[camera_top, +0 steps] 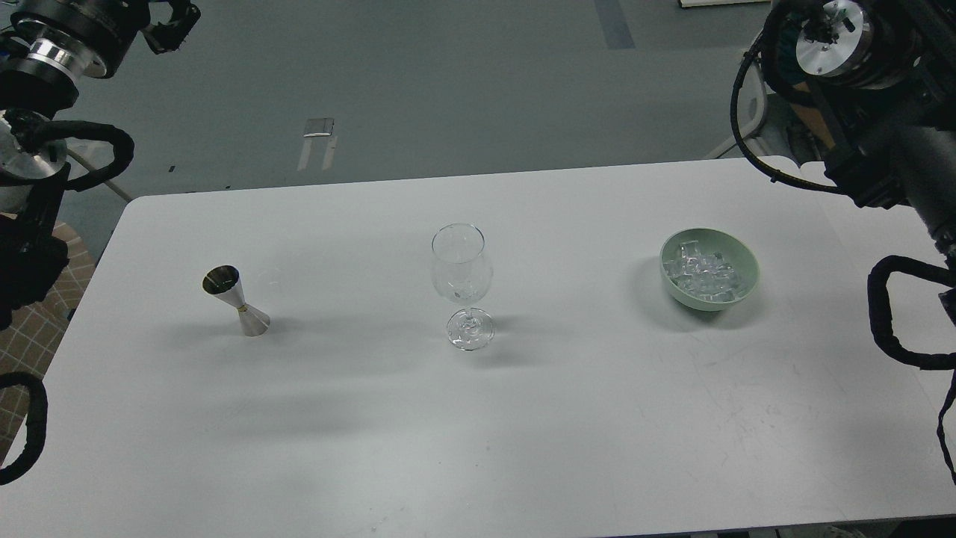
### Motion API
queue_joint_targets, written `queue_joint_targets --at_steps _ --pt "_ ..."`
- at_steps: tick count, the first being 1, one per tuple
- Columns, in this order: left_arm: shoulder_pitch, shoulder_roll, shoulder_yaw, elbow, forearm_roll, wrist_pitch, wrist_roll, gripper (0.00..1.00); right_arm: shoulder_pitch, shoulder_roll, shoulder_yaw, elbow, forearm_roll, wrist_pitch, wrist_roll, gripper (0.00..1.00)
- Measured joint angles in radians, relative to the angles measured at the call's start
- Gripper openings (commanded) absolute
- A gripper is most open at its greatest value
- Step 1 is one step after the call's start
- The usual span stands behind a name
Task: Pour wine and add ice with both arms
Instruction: 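Raise both grippers and open the left gripper above the metal jigger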
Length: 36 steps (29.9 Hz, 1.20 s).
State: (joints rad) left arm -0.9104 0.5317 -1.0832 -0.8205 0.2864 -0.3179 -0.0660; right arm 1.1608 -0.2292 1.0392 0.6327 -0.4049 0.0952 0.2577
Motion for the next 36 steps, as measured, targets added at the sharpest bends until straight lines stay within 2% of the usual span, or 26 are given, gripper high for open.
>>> queue_joint_targets --at_steps 5,7,11,13,19,36 --pt "0.021 -0.033 0.000 0.000 -0.001 0.000 0.015 0.98 -0.052 -0.012 0.014 0.000 0.002 0.099 0.007 1.00" --pt "0.027 -0.036 0.000 0.000 -0.001 0.000 0.042 0.98 -0.062 -0.021 0.029 -0.001 0.003 0.106 0.008 1.00" --pt "0.031 -0.037 -0.013 0.000 -0.001 0.000 0.126 0.98 -0.082 -0.026 0.047 -0.003 0.003 0.102 0.008 1.00" --pt "0.032 -0.037 -0.019 0.000 -0.003 -0.005 0.141 0.98 -0.091 -0.023 0.050 -0.003 0.003 0.099 0.008 1.00" --pt "0.080 -0.033 -0.022 0.003 -0.012 -0.012 0.135 0.98 -0.139 0.005 0.051 0.014 0.003 0.101 0.008 1.00" --pt "0.108 -0.116 -0.009 0.027 -0.030 0.014 0.135 0.98 -0.213 0.023 0.050 0.018 0.003 0.102 0.004 1.00"
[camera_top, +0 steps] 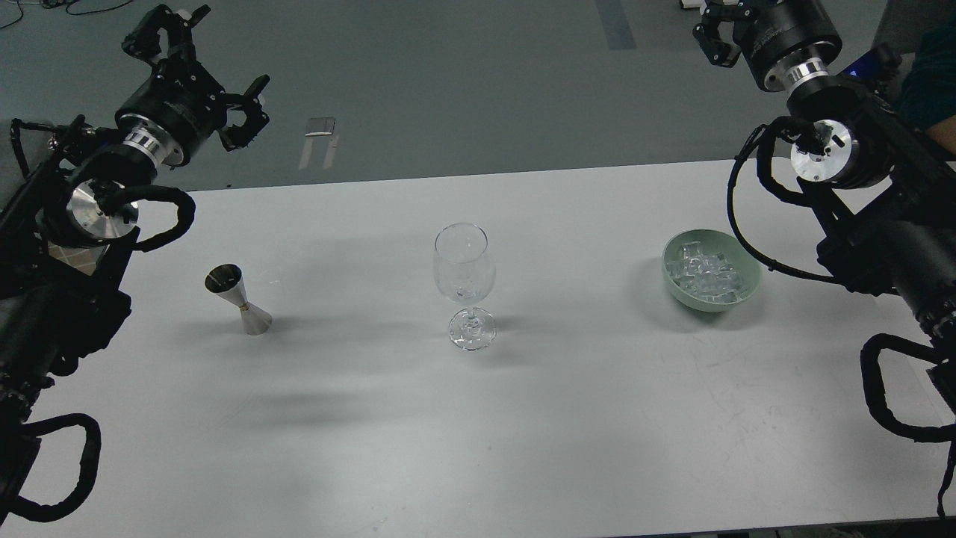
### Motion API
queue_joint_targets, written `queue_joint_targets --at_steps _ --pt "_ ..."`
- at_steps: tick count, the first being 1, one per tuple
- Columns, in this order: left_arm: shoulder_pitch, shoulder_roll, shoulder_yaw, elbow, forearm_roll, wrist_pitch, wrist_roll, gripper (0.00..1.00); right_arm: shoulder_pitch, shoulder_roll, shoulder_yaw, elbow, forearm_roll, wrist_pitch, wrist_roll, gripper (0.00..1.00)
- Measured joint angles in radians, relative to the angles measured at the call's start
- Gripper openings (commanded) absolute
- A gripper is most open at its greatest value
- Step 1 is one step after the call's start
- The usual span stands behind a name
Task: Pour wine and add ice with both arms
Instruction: 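Raise both grippers and open the left gripper above the metal jigger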
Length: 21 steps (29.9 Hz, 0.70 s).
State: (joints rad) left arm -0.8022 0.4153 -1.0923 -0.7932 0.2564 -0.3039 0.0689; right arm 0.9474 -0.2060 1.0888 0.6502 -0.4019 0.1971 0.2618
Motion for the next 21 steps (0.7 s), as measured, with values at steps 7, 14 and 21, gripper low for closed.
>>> queue_joint_targets --at_steps 7,14,21 --pt "0.018 -0.015 0.006 0.000 -0.014 -0.055 -0.038 0.98 -0.013 -0.042 -0.004 0.000 0.000 0.087 -0.024 1.00" --pt "0.081 -0.007 0.002 -0.039 -0.005 -0.140 -0.098 0.98 -0.008 -0.052 -0.003 0.003 0.000 0.126 -0.131 1.00" --pt "0.105 -0.006 -0.029 -0.062 -0.005 -0.105 -0.136 0.98 -0.013 -0.046 -0.001 0.013 0.001 0.088 -0.148 1.00"
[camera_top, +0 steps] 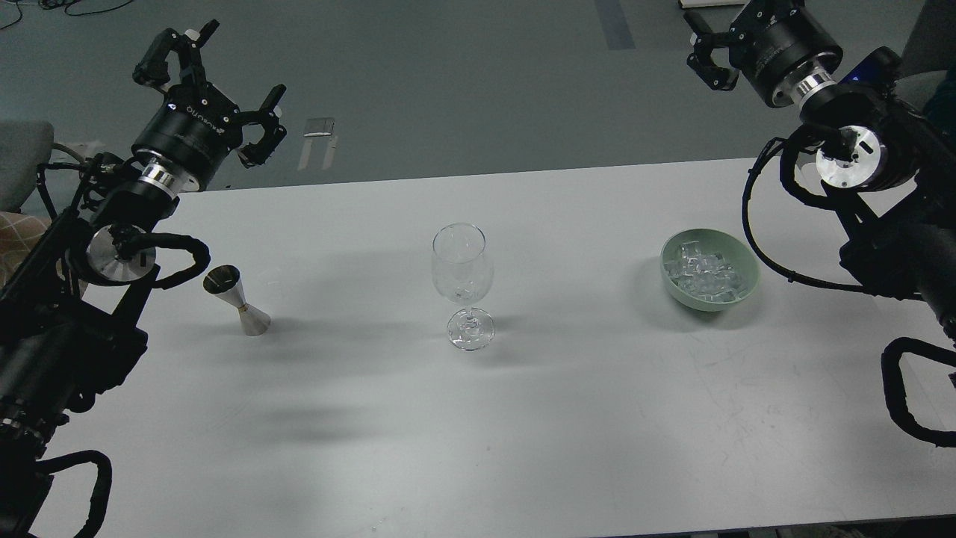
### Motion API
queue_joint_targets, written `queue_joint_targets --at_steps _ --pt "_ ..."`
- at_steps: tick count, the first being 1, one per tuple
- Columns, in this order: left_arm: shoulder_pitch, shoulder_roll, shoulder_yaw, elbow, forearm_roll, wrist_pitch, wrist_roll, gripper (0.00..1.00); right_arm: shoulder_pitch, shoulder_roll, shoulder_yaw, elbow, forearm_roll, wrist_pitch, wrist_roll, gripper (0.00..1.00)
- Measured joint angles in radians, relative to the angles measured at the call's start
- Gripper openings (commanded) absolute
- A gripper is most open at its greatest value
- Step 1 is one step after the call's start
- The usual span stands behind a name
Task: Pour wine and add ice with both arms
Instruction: 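Raise both grippers and open the left gripper above the metal jigger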
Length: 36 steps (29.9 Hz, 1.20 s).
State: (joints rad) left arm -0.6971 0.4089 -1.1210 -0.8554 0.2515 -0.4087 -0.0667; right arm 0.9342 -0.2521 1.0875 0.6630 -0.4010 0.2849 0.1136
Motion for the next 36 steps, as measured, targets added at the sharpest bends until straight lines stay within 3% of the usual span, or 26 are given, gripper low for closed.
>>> queue_joint_targets --at_steps 9,21,23,28,31,36 --pt "0.006 -0.022 0.013 -0.061 0.066 0.071 -0.067 0.99 -0.010 -0.028 0.000 0.030 0.001 -0.010 0.003 1.00" --pt "-0.004 -0.018 -0.004 -0.065 0.059 0.092 -0.061 0.99 -0.045 -0.038 0.005 0.061 0.002 -0.012 0.009 1.00" --pt "-0.004 -0.015 -0.018 -0.067 0.037 0.092 -0.028 0.99 -0.049 -0.038 0.006 0.071 0.002 -0.015 0.009 1.00" --pt "0.020 0.003 -0.076 -0.135 -0.072 0.143 0.130 0.98 -0.051 -0.039 0.006 0.087 0.001 -0.021 0.009 1.00" --pt "0.084 0.042 -0.124 -0.221 -0.094 0.213 0.161 0.98 -0.056 -0.054 0.006 0.089 0.001 -0.023 0.009 1.00" --pt "0.299 0.080 -0.277 -0.446 -0.140 0.250 0.208 0.99 -0.075 -0.058 0.003 0.106 0.001 -0.023 0.009 1.00"
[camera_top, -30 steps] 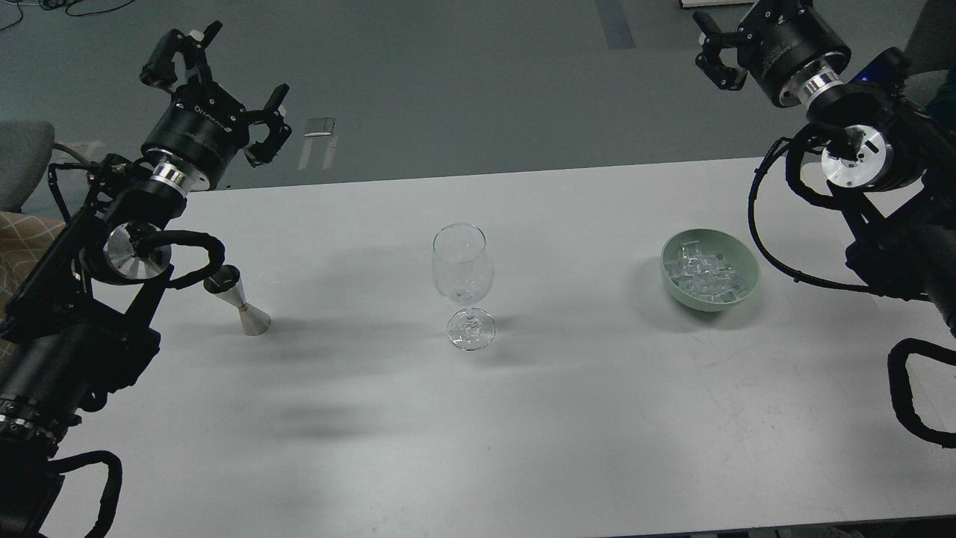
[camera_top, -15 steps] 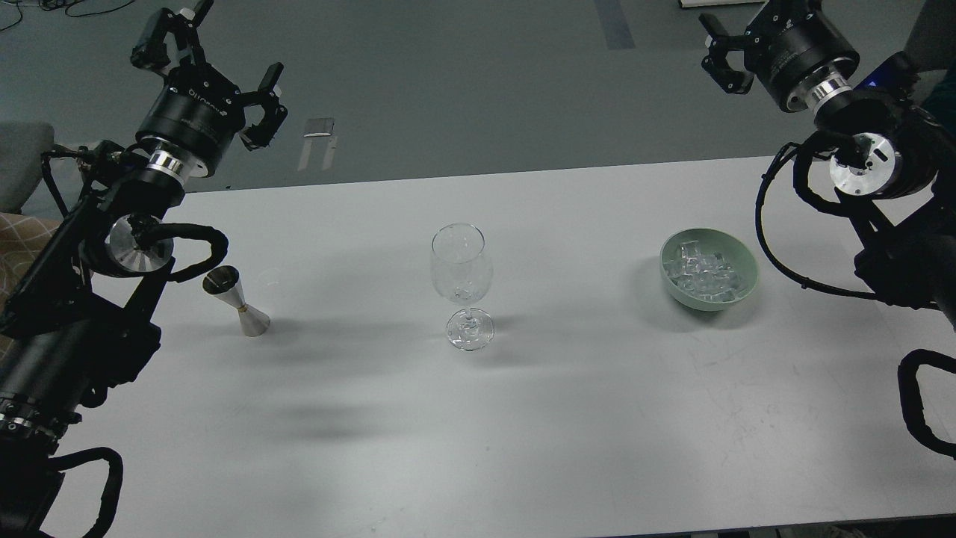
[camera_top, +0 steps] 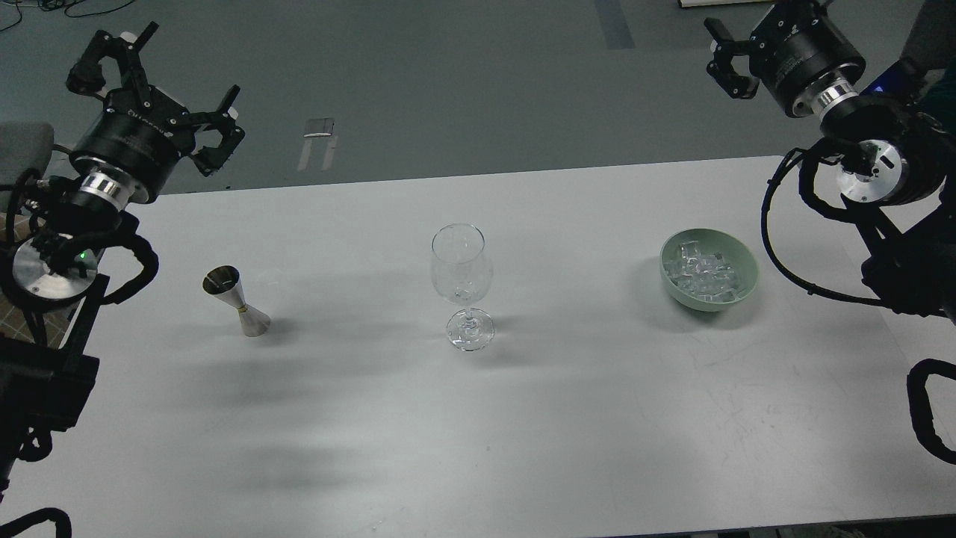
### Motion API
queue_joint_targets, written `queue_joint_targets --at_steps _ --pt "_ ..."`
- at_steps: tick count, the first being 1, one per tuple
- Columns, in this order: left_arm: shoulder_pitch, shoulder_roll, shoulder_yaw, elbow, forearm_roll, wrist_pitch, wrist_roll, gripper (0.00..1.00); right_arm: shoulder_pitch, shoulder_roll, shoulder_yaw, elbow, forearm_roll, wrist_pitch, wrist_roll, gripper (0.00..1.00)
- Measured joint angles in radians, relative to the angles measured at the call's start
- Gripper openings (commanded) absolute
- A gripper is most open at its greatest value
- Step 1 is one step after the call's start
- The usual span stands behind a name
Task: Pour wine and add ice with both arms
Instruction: 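Raise both grippers and open the left gripper above the metal jigger, then lower the left gripper to the metal jigger and close on it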
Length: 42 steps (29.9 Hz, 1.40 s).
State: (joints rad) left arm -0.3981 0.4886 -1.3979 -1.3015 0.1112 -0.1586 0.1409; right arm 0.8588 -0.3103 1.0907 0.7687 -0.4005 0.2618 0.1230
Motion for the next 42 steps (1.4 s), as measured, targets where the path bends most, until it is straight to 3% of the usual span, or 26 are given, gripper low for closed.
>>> queue_joint_targets --at_steps 4,13,21,31,42 --pt "0.225 0.003 -0.137 -0.194 -0.079 0.082 0.052 0.98 -0.004 0.002 0.000 0.002 0.000 0.000 0.000 1.00" --pt "0.595 -0.090 -0.386 -0.407 -0.207 0.162 0.069 0.98 -0.007 0.009 -0.005 0.001 0.000 -0.001 0.000 1.00" --pt "0.797 -0.230 -0.427 -0.463 -0.239 0.154 0.075 0.99 -0.018 0.011 -0.009 0.000 0.000 -0.010 0.000 1.00" --pt "0.828 -0.340 -0.343 -0.455 -0.228 0.127 0.108 0.99 -0.026 0.011 -0.011 0.000 -0.002 -0.013 0.000 1.00" --pt "0.653 -0.479 -0.295 -0.232 -0.087 0.133 0.113 0.99 -0.041 0.010 -0.012 0.001 -0.002 -0.023 -0.001 1.00"
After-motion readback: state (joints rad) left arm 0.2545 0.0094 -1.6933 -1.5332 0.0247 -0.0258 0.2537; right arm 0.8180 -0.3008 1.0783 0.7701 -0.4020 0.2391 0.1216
